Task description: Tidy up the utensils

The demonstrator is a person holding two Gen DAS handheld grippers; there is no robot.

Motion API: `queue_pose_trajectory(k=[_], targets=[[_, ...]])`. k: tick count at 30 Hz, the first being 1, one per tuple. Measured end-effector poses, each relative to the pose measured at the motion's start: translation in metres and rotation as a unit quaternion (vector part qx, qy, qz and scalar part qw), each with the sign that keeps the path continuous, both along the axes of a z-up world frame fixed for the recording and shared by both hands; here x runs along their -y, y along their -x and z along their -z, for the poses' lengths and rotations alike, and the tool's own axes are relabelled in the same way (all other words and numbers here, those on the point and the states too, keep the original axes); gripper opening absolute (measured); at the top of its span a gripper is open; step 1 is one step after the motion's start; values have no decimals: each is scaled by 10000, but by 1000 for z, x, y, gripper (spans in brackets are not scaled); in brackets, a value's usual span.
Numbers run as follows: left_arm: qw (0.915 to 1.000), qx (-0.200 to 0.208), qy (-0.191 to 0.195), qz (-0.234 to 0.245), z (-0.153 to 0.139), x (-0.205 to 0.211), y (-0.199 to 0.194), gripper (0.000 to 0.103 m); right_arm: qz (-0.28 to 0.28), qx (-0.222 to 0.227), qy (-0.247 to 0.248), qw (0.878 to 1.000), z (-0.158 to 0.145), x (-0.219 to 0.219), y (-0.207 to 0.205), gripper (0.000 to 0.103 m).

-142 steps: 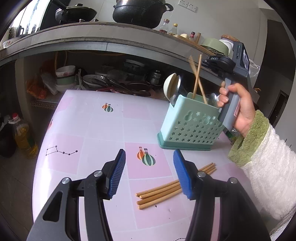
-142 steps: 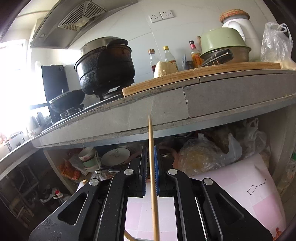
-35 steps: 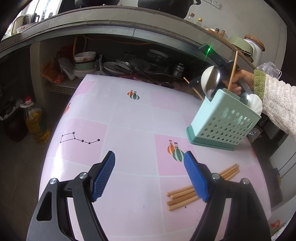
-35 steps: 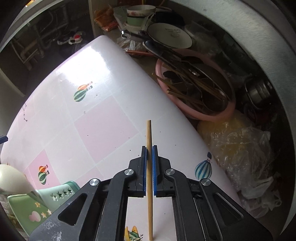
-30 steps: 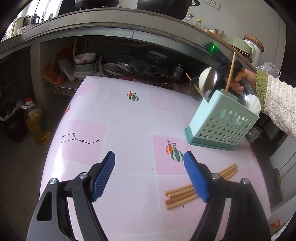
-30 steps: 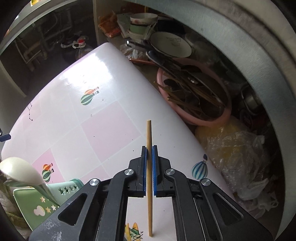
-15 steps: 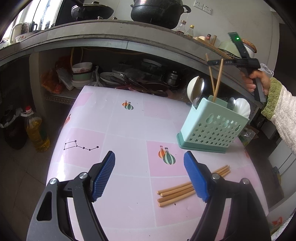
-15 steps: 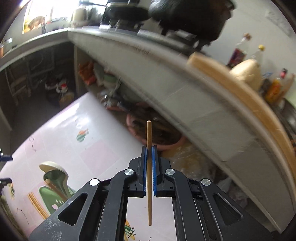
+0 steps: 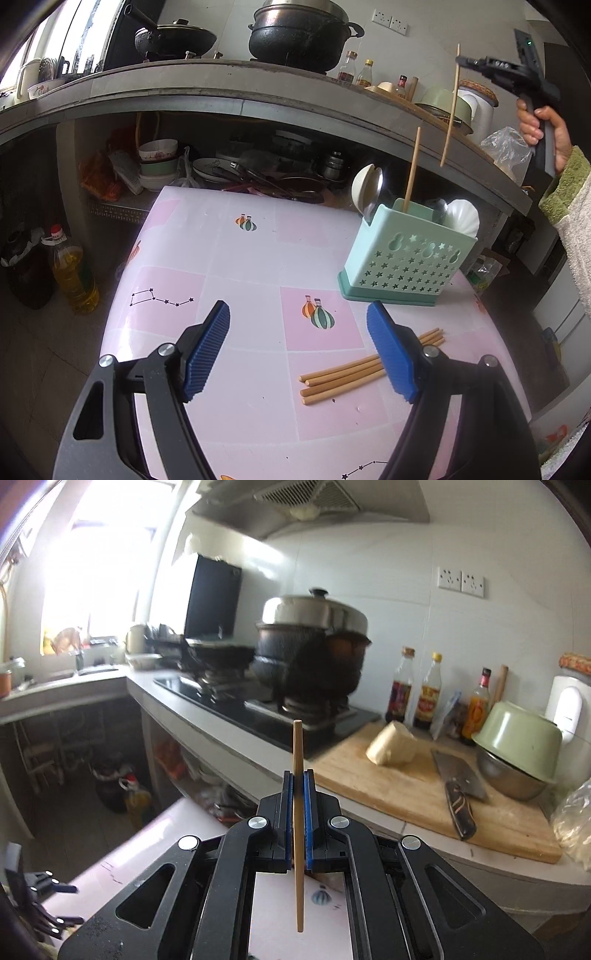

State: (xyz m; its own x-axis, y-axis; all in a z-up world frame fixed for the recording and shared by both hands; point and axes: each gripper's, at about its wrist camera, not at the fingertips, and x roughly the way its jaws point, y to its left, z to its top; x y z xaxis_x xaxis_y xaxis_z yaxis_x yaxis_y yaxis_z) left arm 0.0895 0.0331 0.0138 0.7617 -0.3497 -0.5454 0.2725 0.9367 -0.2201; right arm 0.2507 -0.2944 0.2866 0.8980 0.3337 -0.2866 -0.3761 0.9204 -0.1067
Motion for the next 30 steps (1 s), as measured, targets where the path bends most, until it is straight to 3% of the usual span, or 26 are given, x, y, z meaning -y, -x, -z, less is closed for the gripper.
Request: queue_pose_trajectory(k=[4, 15, 24, 30], targets=[[10000, 13, -23, 48, 0, 2, 3, 74, -154, 24, -205, 9997, 2, -4, 18, 3], [10000, -8, -55, 10, 0, 1, 5, 74, -375, -690, -369, 9962, 79, -35, 16, 3], [10000, -67, -61, -12, 3, 0, 4, 74, -284, -1232, 248, 9917, 145, -58, 14, 4], [9999, -86, -59, 43, 3, 3, 3, 74, -250, -1483, 570, 9870, 171, -68, 21, 4]])
